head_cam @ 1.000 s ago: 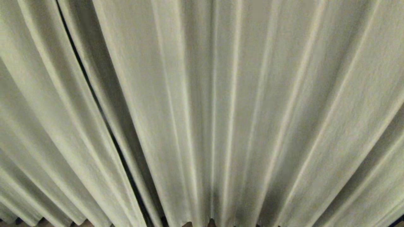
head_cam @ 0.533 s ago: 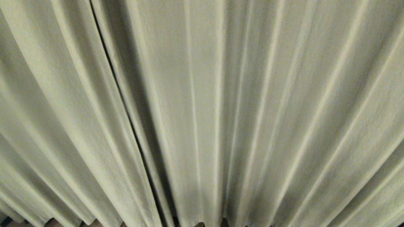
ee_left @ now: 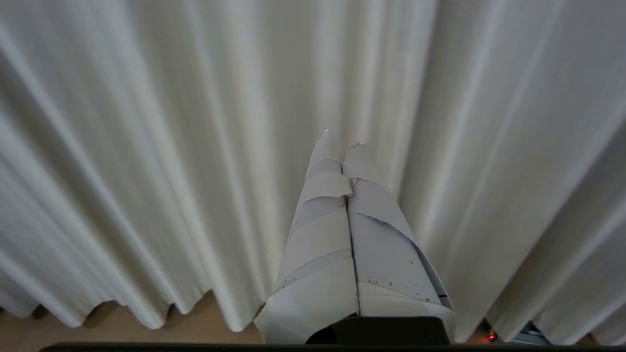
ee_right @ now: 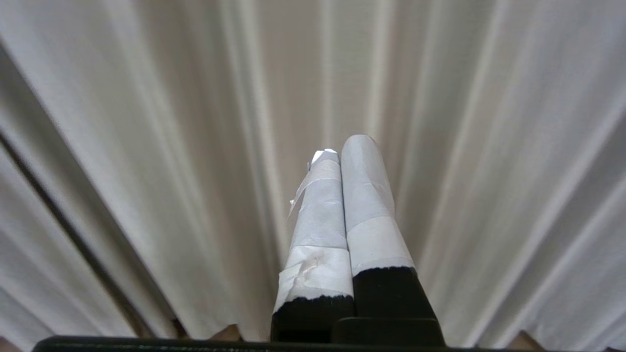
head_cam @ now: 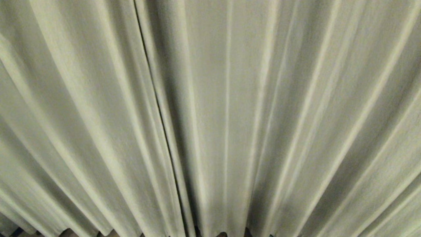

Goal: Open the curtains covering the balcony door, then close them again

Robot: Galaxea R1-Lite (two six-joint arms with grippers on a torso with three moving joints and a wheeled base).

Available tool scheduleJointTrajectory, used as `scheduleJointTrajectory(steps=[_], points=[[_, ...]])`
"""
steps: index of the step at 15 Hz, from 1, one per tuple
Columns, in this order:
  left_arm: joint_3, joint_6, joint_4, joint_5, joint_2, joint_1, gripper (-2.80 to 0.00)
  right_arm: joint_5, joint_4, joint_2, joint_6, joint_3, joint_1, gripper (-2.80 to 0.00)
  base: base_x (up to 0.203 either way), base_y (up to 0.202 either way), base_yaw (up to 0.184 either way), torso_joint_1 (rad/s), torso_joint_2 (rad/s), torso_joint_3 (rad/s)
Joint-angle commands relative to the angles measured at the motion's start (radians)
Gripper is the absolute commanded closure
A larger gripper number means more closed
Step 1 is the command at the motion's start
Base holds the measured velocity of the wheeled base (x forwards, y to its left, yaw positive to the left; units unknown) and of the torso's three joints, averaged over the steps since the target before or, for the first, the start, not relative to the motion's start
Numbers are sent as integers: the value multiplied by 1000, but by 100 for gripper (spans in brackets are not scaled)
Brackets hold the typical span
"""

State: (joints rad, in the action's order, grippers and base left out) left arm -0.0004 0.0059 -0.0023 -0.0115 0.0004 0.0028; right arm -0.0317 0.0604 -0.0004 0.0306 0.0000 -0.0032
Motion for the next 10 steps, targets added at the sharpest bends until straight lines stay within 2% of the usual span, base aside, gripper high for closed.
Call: scheduleJointTrajectory(steps=[1, 10], points=[[0, 0, -1, -1, 0, 0, 0, -1, 1, 0, 0, 0, 0, 0, 0, 188, -1, 3, 5, 4], [0, 0, -1, -2, 0, 0, 0, -1, 1, 0, 0, 0, 0, 0, 0, 187, 0, 1, 2, 3]])
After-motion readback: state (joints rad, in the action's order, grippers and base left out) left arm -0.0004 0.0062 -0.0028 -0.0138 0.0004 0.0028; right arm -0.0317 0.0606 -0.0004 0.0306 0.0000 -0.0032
